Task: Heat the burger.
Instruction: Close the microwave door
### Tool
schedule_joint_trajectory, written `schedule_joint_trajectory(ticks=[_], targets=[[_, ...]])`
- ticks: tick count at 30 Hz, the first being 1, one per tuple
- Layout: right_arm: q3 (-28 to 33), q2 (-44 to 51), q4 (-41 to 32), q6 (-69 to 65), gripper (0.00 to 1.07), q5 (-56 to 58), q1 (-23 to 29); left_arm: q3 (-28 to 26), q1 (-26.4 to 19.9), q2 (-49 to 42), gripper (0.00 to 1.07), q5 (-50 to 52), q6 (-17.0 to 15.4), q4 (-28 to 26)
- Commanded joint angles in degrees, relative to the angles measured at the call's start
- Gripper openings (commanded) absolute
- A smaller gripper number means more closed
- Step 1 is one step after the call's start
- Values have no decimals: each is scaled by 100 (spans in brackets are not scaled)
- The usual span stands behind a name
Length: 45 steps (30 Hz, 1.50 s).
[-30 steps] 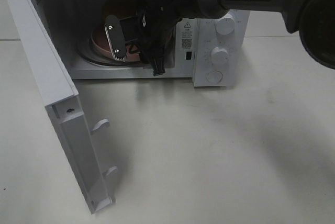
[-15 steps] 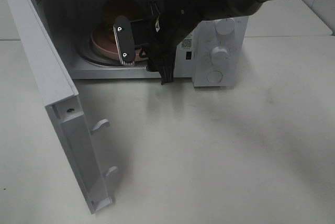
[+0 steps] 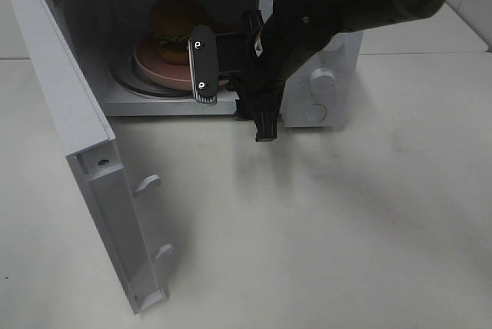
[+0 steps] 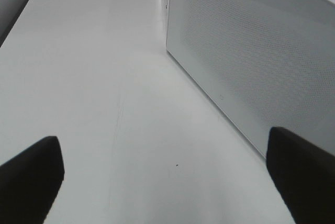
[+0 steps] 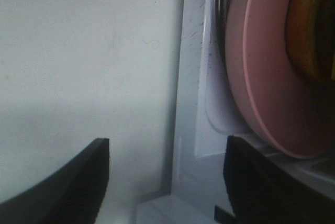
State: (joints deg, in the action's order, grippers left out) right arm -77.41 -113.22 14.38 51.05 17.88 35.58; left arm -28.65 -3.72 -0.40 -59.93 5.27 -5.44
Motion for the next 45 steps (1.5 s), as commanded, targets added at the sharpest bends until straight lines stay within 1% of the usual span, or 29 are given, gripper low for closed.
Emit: schedule_joint_trajectory(ticks=[1, 2, 3, 5, 6, 8, 9, 10, 11, 13, 15, 17, 18, 19, 20, 25, 26, 28, 29, 31, 32, 33, 34, 35, 36, 40, 41, 43, 45], targets=[[367, 309, 11, -155, 64, 29, -6, 17, 29, -132, 98, 46, 0, -34], [584, 453, 6, -218, 64, 29, -6, 17, 29, -132, 98, 46, 0, -34], [584, 453, 6, -218, 64, 29, -6, 17, 29, -132, 98, 46, 0, -34], [871, 693, 6, -350, 64, 11, -6, 17, 29, -132, 98, 46, 0, -34], [871, 693, 6, -350, 64, 11, -6, 17, 29, -132, 98, 46, 0, -34], [1117, 905, 6, -527, 64, 6, -6, 17, 29, -132, 98, 46, 0, -34], [1117, 905, 6, -527, 64, 6, -6, 17, 29, -132, 98, 46, 0, -34], [1295, 1054, 6, -619, 64, 6, -6, 17, 29, -132, 98, 46, 0, -34], [1295, 1054, 6, -619, 64, 6, -6, 17, 29, -132, 98, 46, 0, -34], [1541, 1295, 6, -785, 64, -6, -6, 17, 29, -132, 98, 46, 0, -34], [1610, 1358, 6, -848, 64, 6, -6, 17, 29, -132, 98, 46, 0, -34], [1885, 1604, 6, -1134, 64, 40, -6, 17, 29, -132, 98, 46, 0, -34], [1885, 1604, 6, -1134, 64, 40, -6, 17, 29, -132, 98, 46, 0, -34], [2068, 1776, 6, -1375, 64, 52, -6, 17, 29, -132, 98, 46, 0, -34], [2068, 1776, 6, -1375, 64, 52, -6, 17, 29, -132, 98, 46, 0, -34], [2538, 2252, 0, -2303, 63, 132, -6, 17, 29, -132, 98, 46, 0, -34], [2538, 2252, 0, -2303, 63, 132, -6, 17, 29, -132, 98, 46, 0, -34], [2750, 2532, -57, -2979, 65, 229, -6, 17, 29, -132, 98, 46, 0, -34], [2750, 2532, -57, -2979, 65, 229, -6, 17, 29, -132, 98, 46, 0, -34], [2911, 2836, -155, -3707, 74, 418, -6, 17, 29, -132, 98, 46, 0, -34], [2911, 2836, -155, -3707, 74, 418, -6, 17, 29, -132, 98, 46, 0, -34], [3002, 2991, -155, -4160, 82, 544, -6, 17, 29, -132, 98, 46, 0, -34], [3054, 3060, -155, -4286, 85, 602, -6, 17, 29, -132, 98, 46, 0, -34], [3054, 3060, -155, -4286, 85, 602, -6, 17, 29, -132, 98, 46, 0, -34], [3140, 3209, -155, -4492, 88, 739, -6, 17, 29, -132, 98, 46, 0, -34], [3226, 3449, -246, -4675, 88, 882, -6, 17, 29, -132, 98, 46, 0, -34], [3266, 3678, -418, -4847, 86, 1008, -6, 17, 29, -132, 98, 46, 0, -34], [3266, 3776, -470, -4899, 86, 1106, -6, 17, 29, -132, 98, 46, 0, -34], [3266, 4125, -493, -5105, 82, 1398, -6, 17, 29, -132, 98, 46, 0, -34]])
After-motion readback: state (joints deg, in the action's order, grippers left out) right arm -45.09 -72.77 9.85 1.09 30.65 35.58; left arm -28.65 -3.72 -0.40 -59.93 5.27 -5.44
